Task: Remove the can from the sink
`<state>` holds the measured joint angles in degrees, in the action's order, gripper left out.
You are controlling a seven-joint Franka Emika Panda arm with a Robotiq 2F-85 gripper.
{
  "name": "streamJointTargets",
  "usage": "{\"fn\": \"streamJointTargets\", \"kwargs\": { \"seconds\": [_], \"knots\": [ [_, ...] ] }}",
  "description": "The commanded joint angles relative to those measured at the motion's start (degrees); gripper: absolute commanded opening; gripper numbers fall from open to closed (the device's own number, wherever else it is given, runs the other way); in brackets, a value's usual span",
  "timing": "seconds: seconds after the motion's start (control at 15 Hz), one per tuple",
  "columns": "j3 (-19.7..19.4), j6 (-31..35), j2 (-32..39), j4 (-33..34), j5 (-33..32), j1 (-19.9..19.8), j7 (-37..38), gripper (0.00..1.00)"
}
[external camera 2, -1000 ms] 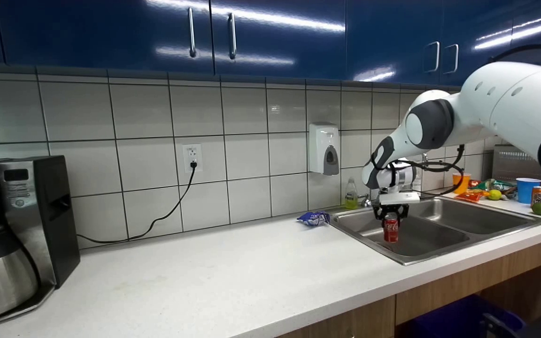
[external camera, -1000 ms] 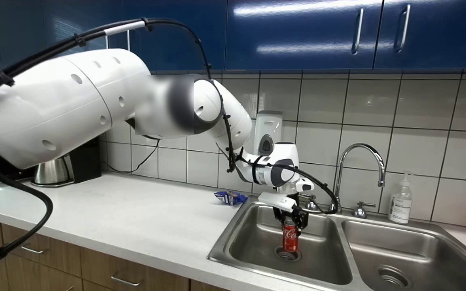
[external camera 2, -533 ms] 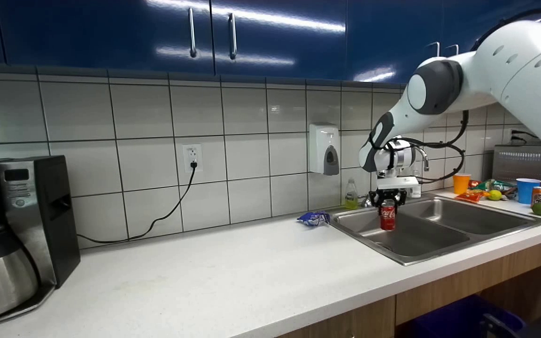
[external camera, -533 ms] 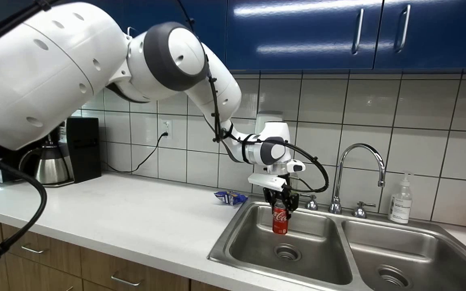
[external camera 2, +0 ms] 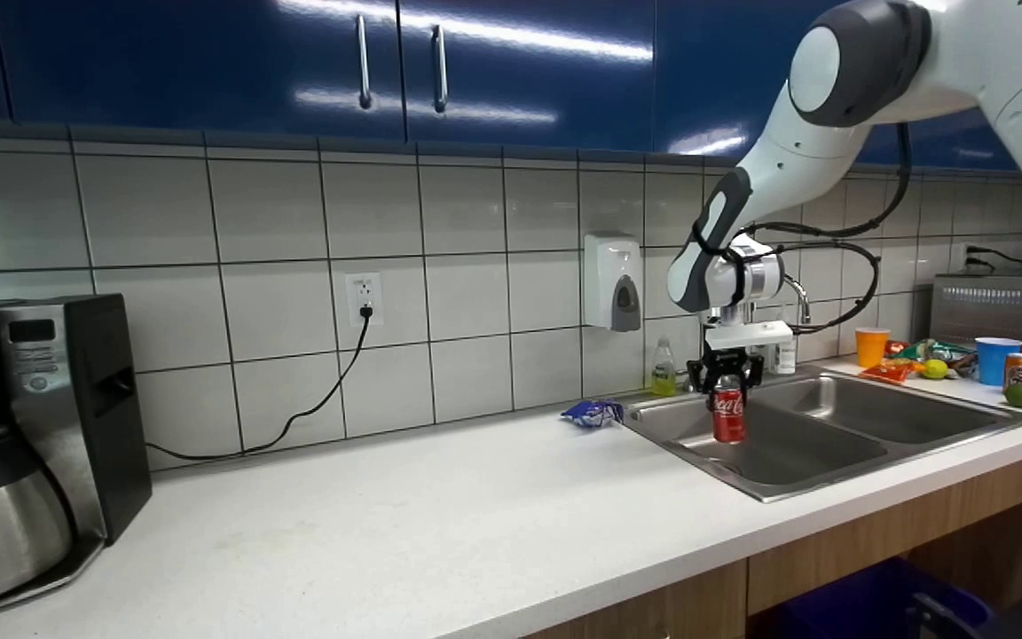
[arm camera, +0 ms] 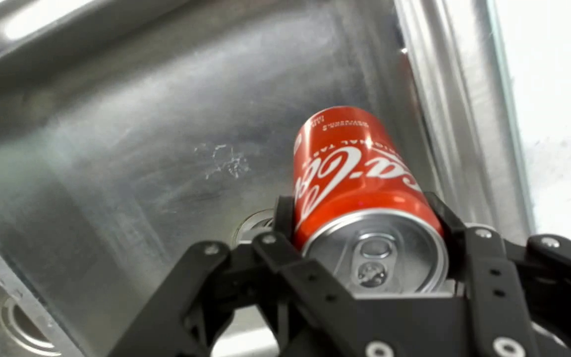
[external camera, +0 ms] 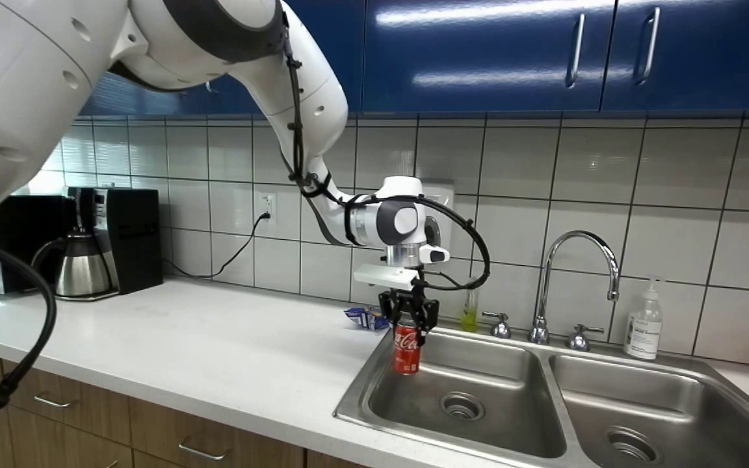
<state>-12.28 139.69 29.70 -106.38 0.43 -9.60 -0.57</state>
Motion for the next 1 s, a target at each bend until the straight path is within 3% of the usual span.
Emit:
{"fn": "streamJointTargets", "kwargs": {
  "seconds": [0.0, 0.47, 0.93],
  "knots": [
    [1.23, 1.71, -11.66, -14.02, -3.67, 2.94, 0.76, 0.38],
    [5.52, 3.03, -22.48, -27.3, -6.31, 8.46, 2.68, 0.38],
    [7.87, 5.99, -23.56, -30.86, -5.55, 9.28, 3.18, 0.38]
  ]
}}
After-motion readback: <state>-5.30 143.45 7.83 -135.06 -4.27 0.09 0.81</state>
